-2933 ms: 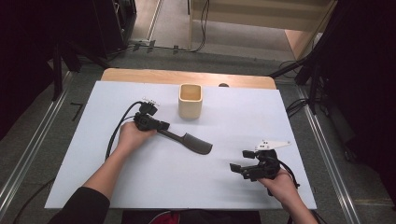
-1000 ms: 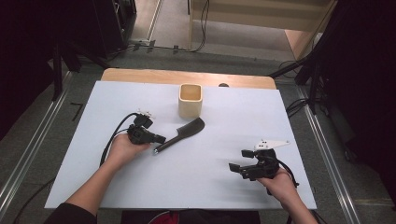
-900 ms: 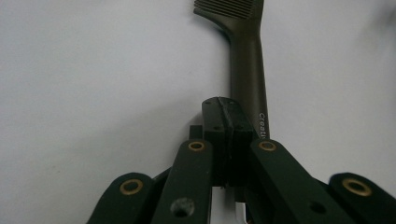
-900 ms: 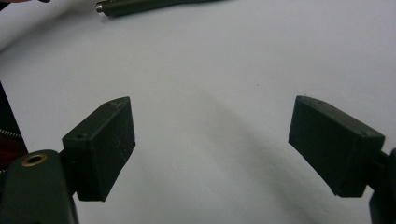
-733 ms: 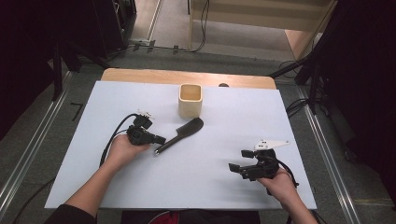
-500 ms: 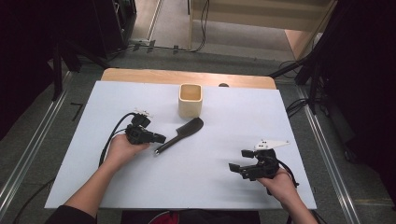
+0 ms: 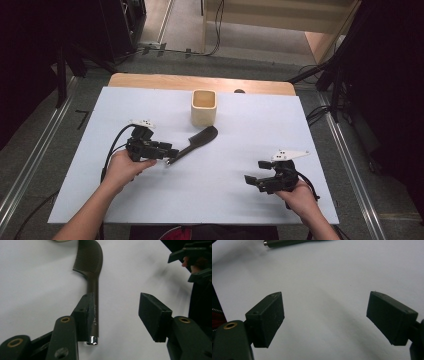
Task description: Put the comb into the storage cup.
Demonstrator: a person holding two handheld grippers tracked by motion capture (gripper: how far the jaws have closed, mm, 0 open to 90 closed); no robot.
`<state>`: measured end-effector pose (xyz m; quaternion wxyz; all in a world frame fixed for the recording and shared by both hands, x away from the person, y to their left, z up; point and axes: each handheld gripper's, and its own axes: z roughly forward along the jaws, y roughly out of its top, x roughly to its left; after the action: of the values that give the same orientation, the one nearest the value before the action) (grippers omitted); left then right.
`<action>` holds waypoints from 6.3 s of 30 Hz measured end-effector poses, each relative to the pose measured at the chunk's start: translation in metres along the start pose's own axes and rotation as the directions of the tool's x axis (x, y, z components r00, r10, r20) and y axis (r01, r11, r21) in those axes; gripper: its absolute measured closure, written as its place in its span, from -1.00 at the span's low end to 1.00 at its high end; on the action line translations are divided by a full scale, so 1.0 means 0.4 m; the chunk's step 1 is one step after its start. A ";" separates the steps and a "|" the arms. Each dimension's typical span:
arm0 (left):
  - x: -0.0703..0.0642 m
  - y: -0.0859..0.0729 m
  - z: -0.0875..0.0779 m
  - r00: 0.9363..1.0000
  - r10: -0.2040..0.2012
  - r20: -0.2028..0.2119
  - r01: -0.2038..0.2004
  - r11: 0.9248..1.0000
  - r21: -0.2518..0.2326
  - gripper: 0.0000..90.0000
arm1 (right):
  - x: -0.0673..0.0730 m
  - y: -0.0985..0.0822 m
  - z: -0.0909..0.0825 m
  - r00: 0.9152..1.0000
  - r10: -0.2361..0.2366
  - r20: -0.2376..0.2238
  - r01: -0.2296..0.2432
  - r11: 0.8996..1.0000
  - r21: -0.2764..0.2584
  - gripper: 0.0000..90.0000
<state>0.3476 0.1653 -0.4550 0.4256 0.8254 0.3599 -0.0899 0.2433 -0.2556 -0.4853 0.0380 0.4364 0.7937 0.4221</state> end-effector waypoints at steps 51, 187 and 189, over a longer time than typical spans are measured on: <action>-0.025 -0.179 -0.130 0.994 0.076 -0.076 -0.078 0.997 -0.028 -0.34 | 0.001 -0.003 0.004 1.000 -0.011 0.002 0.011 1.000 0.006 -0.71; -0.037 -0.102 0.128 0.898 0.271 -0.346 -0.268 0.962 0.057 0.36 | 0.001 -0.004 0.008 1.000 -0.019 0.023 0.019 1.000 0.021 -0.71; -0.037 -0.103 0.128 0.897 0.271 -0.348 -0.269 0.962 0.055 0.39 | 0.001 -0.004 0.008 1.000 -0.021 0.023 0.020 1.000 0.023 -0.71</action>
<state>0.3173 0.1341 -0.5064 0.3603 0.8710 0.3122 0.1184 0.2434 -0.2536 -0.4885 0.0469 0.4336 0.8023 0.4075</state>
